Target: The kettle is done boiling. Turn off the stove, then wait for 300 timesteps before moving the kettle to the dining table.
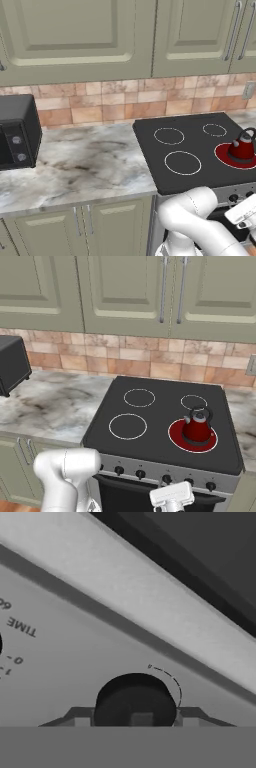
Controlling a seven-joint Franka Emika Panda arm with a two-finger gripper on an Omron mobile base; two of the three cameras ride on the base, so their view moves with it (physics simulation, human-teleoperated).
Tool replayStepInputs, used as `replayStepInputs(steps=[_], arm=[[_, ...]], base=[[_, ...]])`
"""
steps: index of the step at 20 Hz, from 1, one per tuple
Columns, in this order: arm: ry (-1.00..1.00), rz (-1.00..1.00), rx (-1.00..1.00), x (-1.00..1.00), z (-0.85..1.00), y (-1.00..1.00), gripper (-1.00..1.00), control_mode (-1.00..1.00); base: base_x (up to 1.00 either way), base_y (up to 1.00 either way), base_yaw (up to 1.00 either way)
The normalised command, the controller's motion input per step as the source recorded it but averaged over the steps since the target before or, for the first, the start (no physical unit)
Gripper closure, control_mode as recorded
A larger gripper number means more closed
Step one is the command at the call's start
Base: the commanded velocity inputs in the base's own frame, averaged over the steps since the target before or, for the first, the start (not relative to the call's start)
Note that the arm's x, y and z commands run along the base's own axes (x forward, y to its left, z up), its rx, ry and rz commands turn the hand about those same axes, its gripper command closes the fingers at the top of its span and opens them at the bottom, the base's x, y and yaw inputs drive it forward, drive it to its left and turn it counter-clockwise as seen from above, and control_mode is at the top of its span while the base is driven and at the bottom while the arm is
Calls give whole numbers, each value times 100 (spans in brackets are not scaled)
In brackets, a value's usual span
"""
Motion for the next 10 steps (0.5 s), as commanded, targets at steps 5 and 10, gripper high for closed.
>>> replayStepInputs(steps=[5, 10], arm=[[7, 0, 26, -20, -7, -3, 100, -100], [8, 0, 26, -17, -14, -1, 100, -100]], base=[[0, 0, 0], [0, 0, 0]])
